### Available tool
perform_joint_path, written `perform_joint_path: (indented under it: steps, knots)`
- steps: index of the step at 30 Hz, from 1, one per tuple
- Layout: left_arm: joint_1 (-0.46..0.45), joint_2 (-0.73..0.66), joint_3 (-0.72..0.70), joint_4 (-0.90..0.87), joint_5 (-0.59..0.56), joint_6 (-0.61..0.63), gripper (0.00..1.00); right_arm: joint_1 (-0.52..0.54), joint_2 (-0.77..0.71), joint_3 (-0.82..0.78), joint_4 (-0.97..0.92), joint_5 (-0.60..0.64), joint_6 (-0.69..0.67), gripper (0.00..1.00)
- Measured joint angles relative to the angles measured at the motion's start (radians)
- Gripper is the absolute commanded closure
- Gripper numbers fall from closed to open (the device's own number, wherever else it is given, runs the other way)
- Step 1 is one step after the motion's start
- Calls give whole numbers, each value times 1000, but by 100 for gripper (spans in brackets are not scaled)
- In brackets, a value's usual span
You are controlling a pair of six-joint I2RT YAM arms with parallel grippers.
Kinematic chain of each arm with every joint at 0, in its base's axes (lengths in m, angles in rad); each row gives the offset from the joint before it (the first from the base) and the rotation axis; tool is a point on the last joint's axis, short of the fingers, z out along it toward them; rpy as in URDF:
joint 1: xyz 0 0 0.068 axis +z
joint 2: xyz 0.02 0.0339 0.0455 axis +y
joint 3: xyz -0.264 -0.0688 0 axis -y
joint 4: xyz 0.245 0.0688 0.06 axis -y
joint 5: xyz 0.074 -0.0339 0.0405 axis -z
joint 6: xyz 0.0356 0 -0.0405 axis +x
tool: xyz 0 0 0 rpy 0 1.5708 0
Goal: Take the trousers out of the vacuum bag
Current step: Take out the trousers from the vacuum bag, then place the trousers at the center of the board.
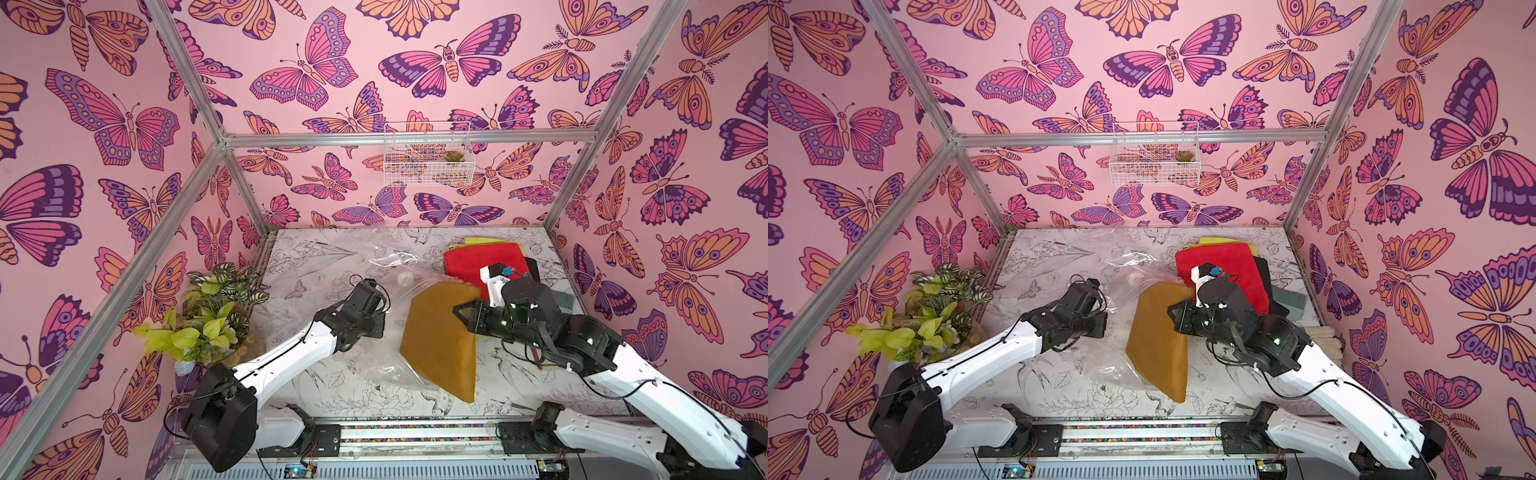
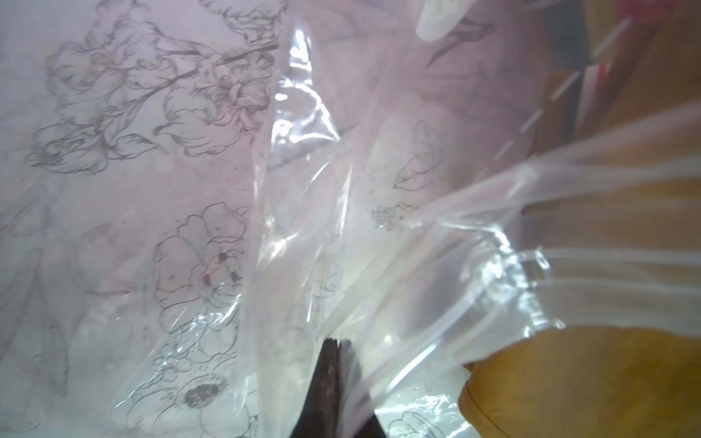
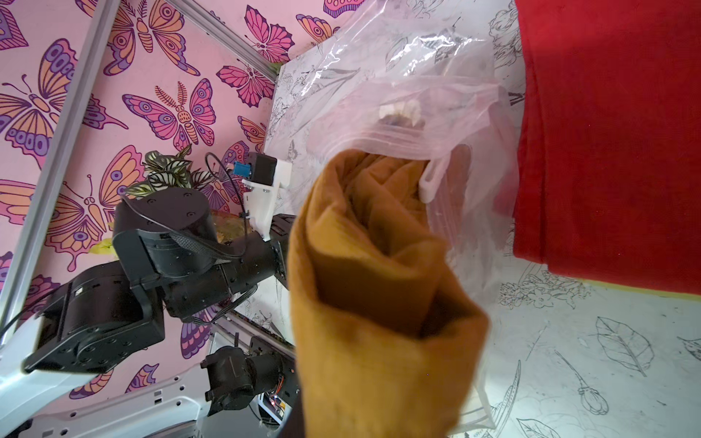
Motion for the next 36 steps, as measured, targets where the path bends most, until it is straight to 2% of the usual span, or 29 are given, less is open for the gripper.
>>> perform_joint_path:
  steps: [3,4,8,12,17,20,25,32,36]
  knots:
    - [39,-29,2,-47,-26,1,100,0,50,-2,34,-3,10,100]
    - [47,-43,6,-61,-26,1,96,0,64,-1,42,1,11,100]
    - [57,-93,51,-90,6,6,72,0,112,16,50,37,15,100]
    - [31,-134,108,-98,59,21,51,0,150,56,49,80,22,100]
    - [-58,-227,147,-99,91,17,22,0,185,100,46,148,43,100]
    - [-151,-277,166,-98,79,4,12,0,202,113,39,184,60,100]
    - [-326,-313,171,-98,7,-38,2,0,233,133,27,220,81,100]
    - [-570,-279,195,-98,-186,-96,1,0,253,156,-3,260,113,100]
    - [-646,-211,217,-83,-270,-120,0,0,253,164,-9,272,123,100]
